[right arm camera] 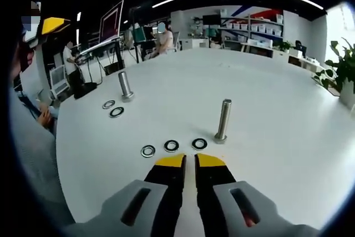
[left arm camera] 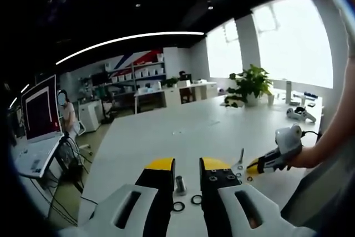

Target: Place the washer onto the threaded stud by aligning its center hole with the stud, sliding it down to the base, and recovering from edge contact or off-axis alignment until the washer reaches the visible bottom stop.

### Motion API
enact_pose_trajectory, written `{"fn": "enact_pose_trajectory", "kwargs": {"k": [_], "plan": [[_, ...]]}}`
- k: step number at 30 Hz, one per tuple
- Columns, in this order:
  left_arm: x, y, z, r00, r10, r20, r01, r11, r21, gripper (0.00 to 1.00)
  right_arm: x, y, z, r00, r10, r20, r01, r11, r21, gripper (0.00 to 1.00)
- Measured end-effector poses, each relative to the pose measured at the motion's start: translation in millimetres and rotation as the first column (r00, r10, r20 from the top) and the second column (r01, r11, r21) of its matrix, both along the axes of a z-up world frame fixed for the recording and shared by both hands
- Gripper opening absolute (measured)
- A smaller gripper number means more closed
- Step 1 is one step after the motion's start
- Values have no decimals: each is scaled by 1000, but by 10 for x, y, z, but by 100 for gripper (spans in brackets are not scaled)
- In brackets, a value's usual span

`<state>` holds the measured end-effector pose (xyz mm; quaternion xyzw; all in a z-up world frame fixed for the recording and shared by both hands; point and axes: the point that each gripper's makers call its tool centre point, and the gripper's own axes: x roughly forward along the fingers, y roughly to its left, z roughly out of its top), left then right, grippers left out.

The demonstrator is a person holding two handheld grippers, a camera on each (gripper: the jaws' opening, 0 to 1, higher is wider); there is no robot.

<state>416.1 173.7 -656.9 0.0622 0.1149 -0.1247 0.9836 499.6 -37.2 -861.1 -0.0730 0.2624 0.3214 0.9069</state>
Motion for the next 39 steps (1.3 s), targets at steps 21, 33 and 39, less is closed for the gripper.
{"fn": "enact_pose_trajectory", "kwargs": {"k": [21, 33, 39], "plan": [[3, 10, -35, 1000, 4, -12, -4, 1000, 0, 15, 228, 2, -44, 1000, -17, -13, 16, 1000, -25, 13], [10, 8, -53, 1000, 1, -18, -1, 1000, 3, 15, 307, 12, -99, 999, -26, -42, 24, 999, -43, 10], [12, 7, -62, 1000, -1, -20, 1, 1000, 5, 15, 317, 15, -100, 999, -25, -36, 24, 999, -47, 10]]}}
